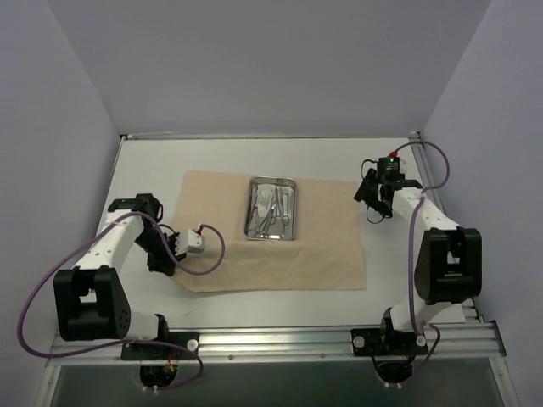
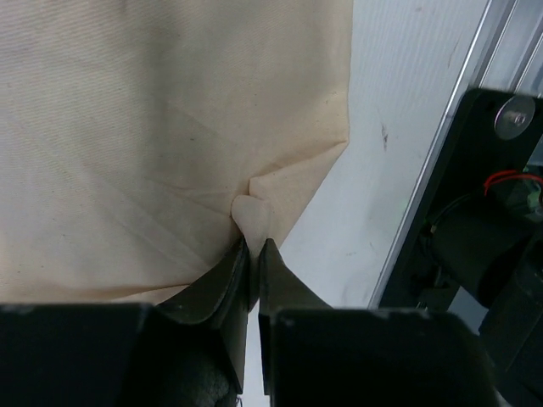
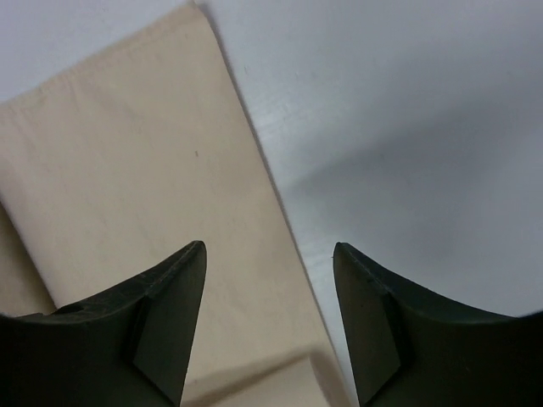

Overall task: Open and lay out the surgical kit
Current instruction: Open the surgical kit at the center of the board.

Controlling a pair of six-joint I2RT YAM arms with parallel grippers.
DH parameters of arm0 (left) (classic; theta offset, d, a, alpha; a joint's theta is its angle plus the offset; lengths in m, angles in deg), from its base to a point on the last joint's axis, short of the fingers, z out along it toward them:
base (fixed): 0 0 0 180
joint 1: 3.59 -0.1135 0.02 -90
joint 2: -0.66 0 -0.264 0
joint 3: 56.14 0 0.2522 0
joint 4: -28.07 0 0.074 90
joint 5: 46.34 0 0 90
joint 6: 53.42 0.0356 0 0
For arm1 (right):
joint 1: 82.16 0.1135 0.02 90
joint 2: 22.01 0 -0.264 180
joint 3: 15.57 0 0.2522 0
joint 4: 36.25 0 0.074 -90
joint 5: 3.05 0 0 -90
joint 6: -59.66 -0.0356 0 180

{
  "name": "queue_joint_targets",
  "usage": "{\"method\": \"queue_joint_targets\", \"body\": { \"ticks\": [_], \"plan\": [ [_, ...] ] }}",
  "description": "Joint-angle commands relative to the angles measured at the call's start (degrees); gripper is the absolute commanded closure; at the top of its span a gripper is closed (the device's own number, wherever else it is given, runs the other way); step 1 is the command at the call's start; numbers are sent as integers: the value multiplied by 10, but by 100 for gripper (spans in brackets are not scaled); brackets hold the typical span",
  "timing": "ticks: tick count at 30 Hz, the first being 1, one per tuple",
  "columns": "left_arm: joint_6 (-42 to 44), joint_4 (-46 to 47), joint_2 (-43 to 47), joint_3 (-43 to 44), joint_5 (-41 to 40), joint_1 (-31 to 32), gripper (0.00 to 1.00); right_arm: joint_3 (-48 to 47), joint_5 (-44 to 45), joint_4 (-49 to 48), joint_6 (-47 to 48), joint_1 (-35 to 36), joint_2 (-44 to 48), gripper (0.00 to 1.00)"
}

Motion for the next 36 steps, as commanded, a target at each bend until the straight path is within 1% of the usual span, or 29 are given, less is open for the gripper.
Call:
{"method": "queue_joint_targets", "body": {
  "ticks": [1,2,3,6,8,9,10,11,12,13,14,16,17,18,19,20,21,23,24,25,27,28,29,30,31,32,33,35,36],
  "plan": [
    [6,-122,3,8,-70,-15,85,-65,-25,-32,55,4,-94,42],
    [16,-143,-2,13,-64,-14,67,-93,-33,-35,64,4,-117,41],
    [23,-155,-3,20,-57,-12,57,-106,-36,-37,66,4,-157,41],
    [21,-167,4,36,-34,-9,24,-154,-46,-36,80,5,-224,40],
    [21,-186,8,61,-22,-10,11,-172,-46,-34,86,6,-249,40],
    [24,-198,6,77,-9,-12,11,-188,-44,-32,92,6,-268,40],
    [12,-202,0,118,30,-17,11,-194,-44,-36,95,5,-283,40],
    [-4,-192,-6,142,53,-19,11,-197,-44,-36,98,5,-284,40],
    [-35,-168,-13,167,75,-19,11,-202,-46,-38,102,5,-297,40],
    [-94,-122,-21,192,93,-19,11,-212,-50,-41,106,5,-303,40],
    [-265,9,-31,229,104,-19,10,-216,-55,-42,108,5,-309,41],
    [-418,130,-78,257,75,-19,9,-234,-65,-45,110,8,-330,42],
    [-550,225,-118,271,51,-17,10,-238,-68,-45,111,9,-337,43],
    [-602,258,-140,301,-10,-16,10,-245,-68,-45,113,10,-350,43],
    [-646,283,-165,320,-37,-15,10,-249,-72,-46,112,11,-355,44],
    [-708,307,-218,341,-58,-14,9,-256,-73,-46,114,11,-360,45],
    [-728,315,-242,383,-76,-9,10,-259,-74,-48,115,11,-368,46],
    [-769,337,-309,416,-129,-3,10,-262,-76,-45,117,12,-372,50],
    [-775,344,-329,428,-150,12,9,-260,-78,-45,117,12,-371,51],
    [-780,350,-347,448,-180,20,10,-256,-80,-47,117,13,-370,57],
    [-790,362,-397,465,-202,33,10,-240,-91,-59,117,14,-360,65],
    [-792,362,-415,487,-213,36,10,-237,-93,-64,117,14,-357,76],
    [-799,356,-452,499,-217,39,9,-235,-94,-67,117,13,-353,81],
    [-801,351,-470,515,-220,41,10,-237,-94,-68,115,13,-352,85],
    [-809,344,-490,546,-221,41,10,-239,-95,-69,114,13,-351,93],
    [-820,332,-525,561,-221,41,11,-244,-95,-71,113,12,-350,97],
    [-822,327,-539,574,-221,40,14,-257,-97,-70,112,12,-350,100],
    [-825,320,-575,600,-221,37,21,-274,-103,-72,110,11,-355,100],
    [-825,319,-583,605,-221,36,34,-295,-111,-74,108,11,-358,100]
  ]
}}
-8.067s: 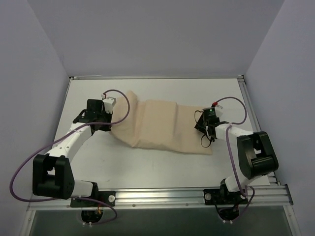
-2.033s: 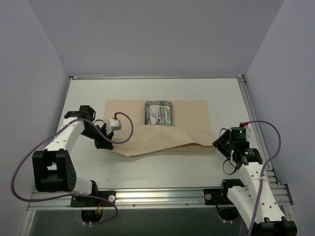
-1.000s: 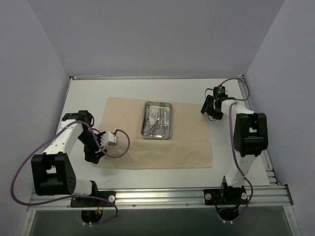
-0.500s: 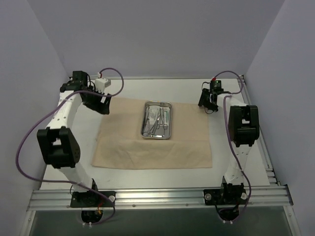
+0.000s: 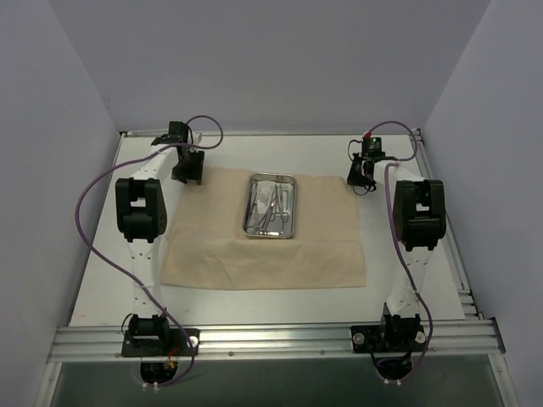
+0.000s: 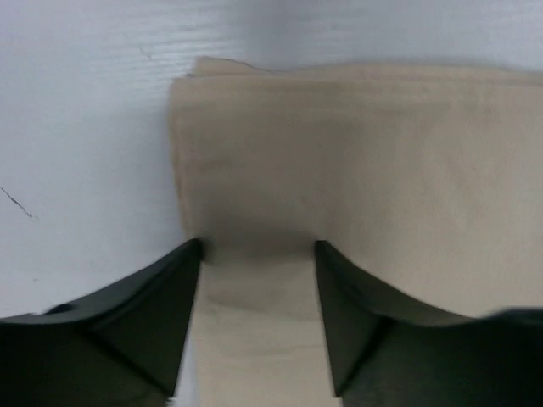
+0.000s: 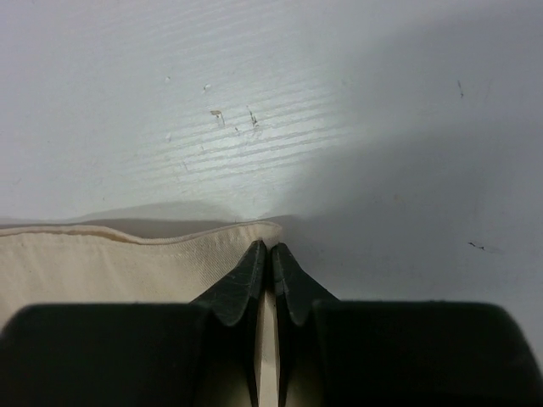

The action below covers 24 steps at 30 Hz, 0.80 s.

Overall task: Open and lay out the surgical kit
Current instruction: Open the surgical kit at the center of the board.

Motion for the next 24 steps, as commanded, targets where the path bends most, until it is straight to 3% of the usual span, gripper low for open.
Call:
{"method": "queue_joint_targets", "body": {
  "ticks": [1,3,4,5,15,24],
  "plan": [
    [-31,6,-48,43,-7,-10,44,-46,-33,24,-6,4,-19,100],
    [-29,7,-61,52,2,-10,65,-75,-37,25,-11,1,-42,100],
    [-28,8,-64,55,6,-10,88,-109,-38,27,-17,0,-52,100],
    [-28,11,-72,58,6,-11,97,-127,-37,33,-19,-2,-73,100],
    [-53,-4,-127,186,-26,-21,98,-327,-1,33,-93,-27,-192,100],
    [-75,-65,-196,362,-37,-28,98,-406,4,14,-132,-50,-250,100]
  ]
}}
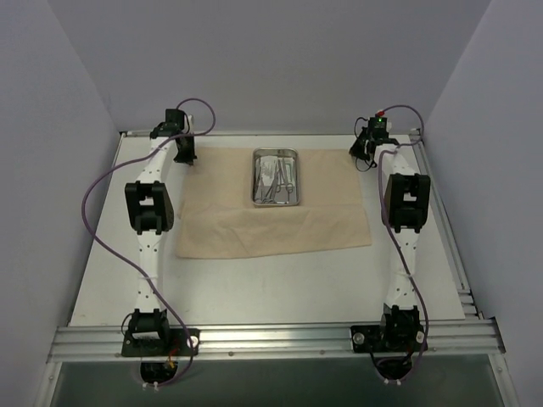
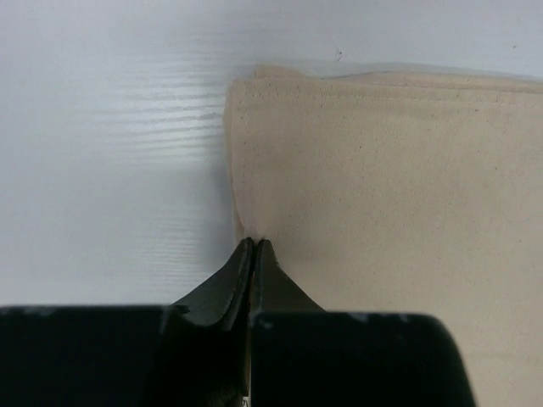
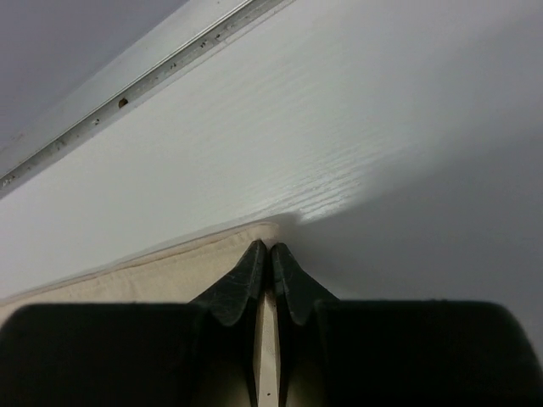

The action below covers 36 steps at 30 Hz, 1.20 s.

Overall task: Open and lay out the surgical kit
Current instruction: Open the surgical kit at the center of the board.

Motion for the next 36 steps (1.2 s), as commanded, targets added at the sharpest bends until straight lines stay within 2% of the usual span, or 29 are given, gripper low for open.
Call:
{"method": "queue_joint_targets", "body": {
  "ticks": [1,3,4,6,7,10,11,12,13,14,18,20,22,23,26,30,36],
  "plan": [
    [-11,-32,-19,61,-21,-7,98,-57,22,-6,-6,-9,-15,96],
    [-10,-38,-8,64,-9,-7,95,-67,22,25,11,-9,-14,77],
    [-7,-38,1,57,-2,-7,83,-65,32,35,21,-9,-6,59],
    [2,-31,42,19,10,-7,69,-29,52,55,54,-9,38,50],
    [8,-21,61,1,19,-7,57,-8,78,58,65,-10,58,49],
    [17,0,148,-79,41,-7,45,109,129,64,89,-11,164,47],
    [18,5,200,-104,47,-7,40,177,156,71,90,-11,221,47],
    [20,8,226,-130,56,-7,38,214,164,72,90,-11,252,47],
    [25,19,256,-196,79,-7,36,253,170,72,88,-12,281,47],
    [28,26,316,-231,87,-7,33,333,172,68,80,-12,340,47],
    [46,27,457,-405,129,-9,32,497,133,61,57,-11,461,48],
    [74,12,528,-502,145,-9,31,544,136,78,43,-11,514,49],
    [105,-16,573,-555,152,-10,30,616,128,76,31,-6,550,50],
    [117,-24,584,-605,152,-11,30,639,125,76,25,-4,579,50],
    [176,-54,603,-668,146,-13,30,718,101,57,3,-2,626,51],
    [219,-63,582,-740,121,-15,30,766,74,41,-13,3,642,51],
    [204,-4,524,-756,98,-42,29,794,86,13,-27,44,610,51]
  ]
}}
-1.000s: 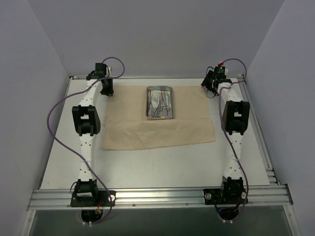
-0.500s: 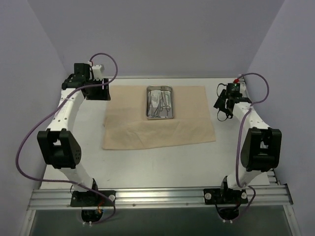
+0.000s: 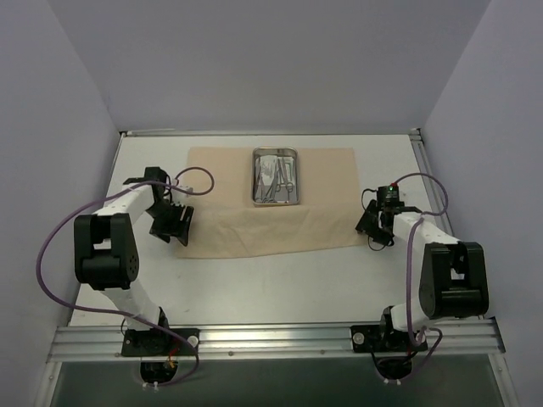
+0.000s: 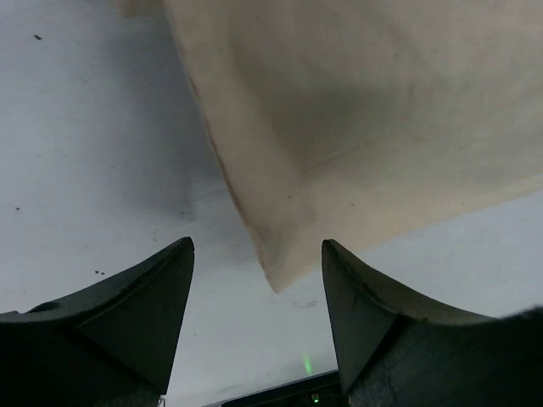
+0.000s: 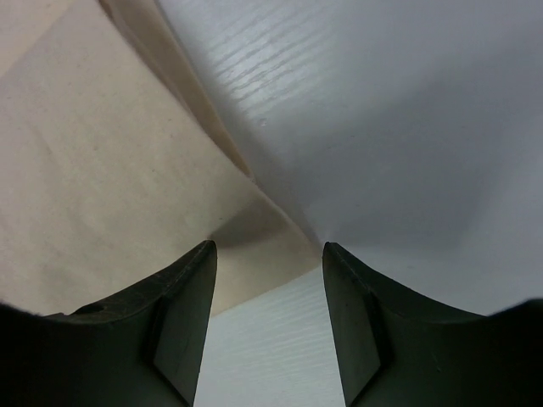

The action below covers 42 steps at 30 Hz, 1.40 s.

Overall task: Open and lay out the surgical kit
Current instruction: Open the surgical kit at the center of the board.

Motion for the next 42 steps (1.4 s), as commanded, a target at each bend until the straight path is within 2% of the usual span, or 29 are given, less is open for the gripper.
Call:
{"method": "queue_joint_targets", "body": {
  "ticks": [1,4,9,14,18,19,22,28,31,32,34,35,38,42],
  "plan": [
    [6,45,-12,18,-7,-18,30,8,1,-25,-16,23,-14,52],
    [5,55,-31,21,5,-16,33,13,6,-31,-17,39,-34,53],
    [14,55,-73,29,16,-16,47,20,43,-36,-16,40,-40,54],
    [19,57,-82,32,31,-13,52,5,83,-8,-13,39,-45,49],
    [24,57,-75,30,37,-9,67,-12,105,14,-8,39,-6,45],
    [26,57,-73,30,39,-9,82,-12,106,14,-3,36,2,44],
    [29,54,-72,28,45,-9,97,-5,88,3,2,20,-7,41],
    [40,46,-62,20,51,-9,98,44,22,-65,-11,15,-46,42],
    [45,41,-54,20,53,-10,98,54,-6,-93,-12,16,-67,55],
    [47,39,-52,20,56,-9,97,57,-9,-96,-12,16,-68,65],
    [51,37,-42,19,59,-9,98,63,-18,-104,-11,15,-61,75],
    [52,36,-38,17,60,-10,98,64,-21,-105,-10,16,-56,86],
    [59,31,-22,14,68,-10,98,66,-23,-94,-5,15,-28,100],
    [76,8,4,16,83,-9,98,61,-21,-42,-5,16,37,100]
  ]
}}
